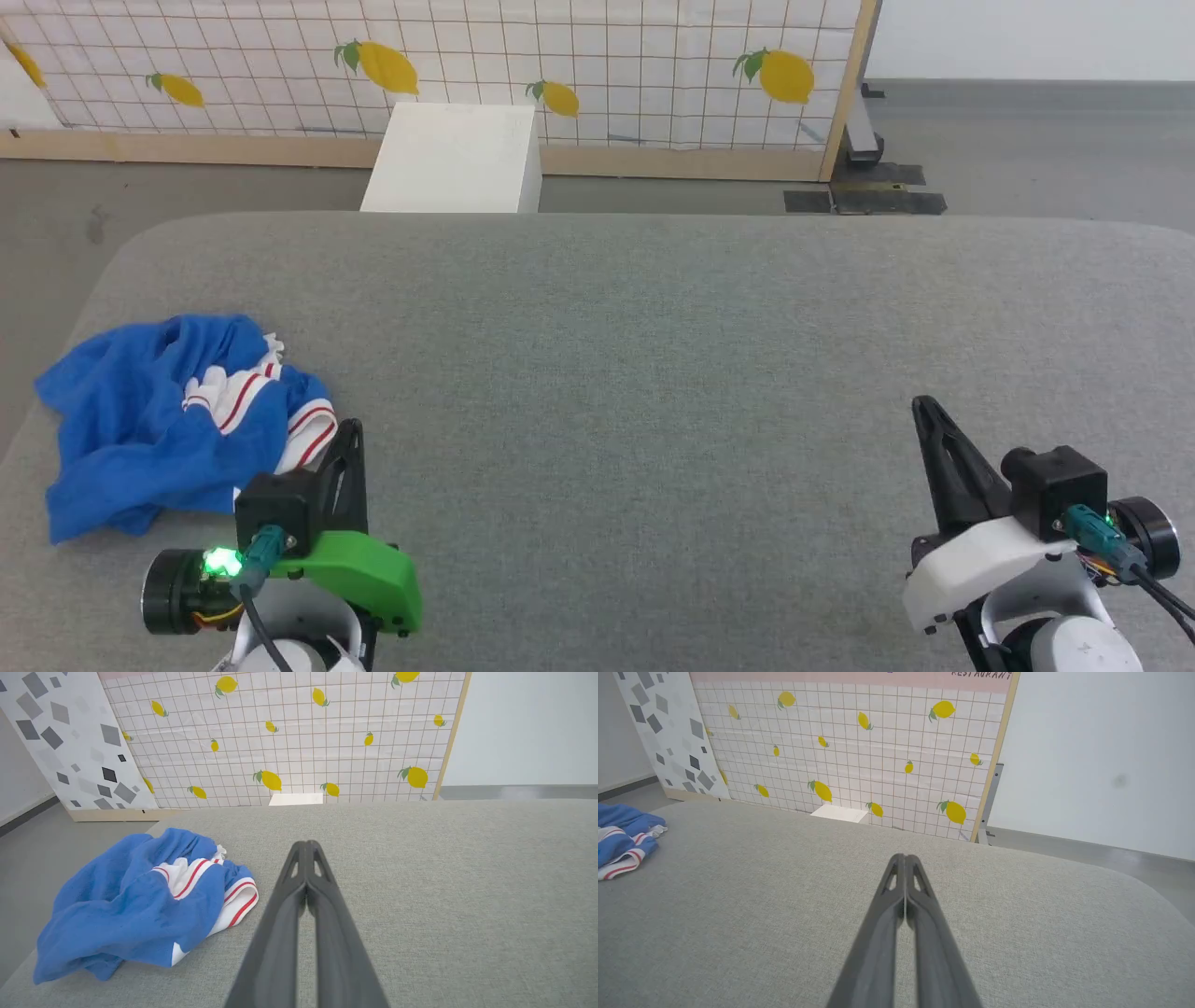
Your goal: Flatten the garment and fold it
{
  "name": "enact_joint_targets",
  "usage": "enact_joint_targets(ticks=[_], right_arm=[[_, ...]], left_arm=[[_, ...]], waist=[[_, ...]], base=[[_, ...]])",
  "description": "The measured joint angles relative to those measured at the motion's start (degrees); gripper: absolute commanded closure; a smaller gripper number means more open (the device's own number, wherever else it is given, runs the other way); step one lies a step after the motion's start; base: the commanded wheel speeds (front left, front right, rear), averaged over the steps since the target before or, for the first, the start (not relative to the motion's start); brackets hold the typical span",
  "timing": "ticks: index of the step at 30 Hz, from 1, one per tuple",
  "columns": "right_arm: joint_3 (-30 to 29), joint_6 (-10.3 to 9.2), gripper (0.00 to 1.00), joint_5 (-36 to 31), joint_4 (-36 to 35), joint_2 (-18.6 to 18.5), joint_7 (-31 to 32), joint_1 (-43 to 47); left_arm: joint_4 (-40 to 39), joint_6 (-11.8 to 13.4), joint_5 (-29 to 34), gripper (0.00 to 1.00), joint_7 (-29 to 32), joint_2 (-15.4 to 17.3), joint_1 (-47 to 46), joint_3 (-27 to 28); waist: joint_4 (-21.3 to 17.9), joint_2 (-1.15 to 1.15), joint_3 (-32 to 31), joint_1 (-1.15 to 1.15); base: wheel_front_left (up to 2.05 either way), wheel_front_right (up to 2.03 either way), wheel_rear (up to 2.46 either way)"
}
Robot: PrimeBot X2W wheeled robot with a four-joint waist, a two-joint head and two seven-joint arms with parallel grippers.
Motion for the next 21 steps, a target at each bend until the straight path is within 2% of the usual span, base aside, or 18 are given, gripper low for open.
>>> enact_joint_targets(ticks=[21], right_arm=[[0.0,0.0,1.0,0.0,0.0,0.0,0.0,0.0]], left_arm=[[0.0,0.0,0.0,1.0,0.0,0.0,0.0,0.0]], waist=[[0.0,0.0,0.0,0.0]], base=[[0.0,0.0,0.0]])
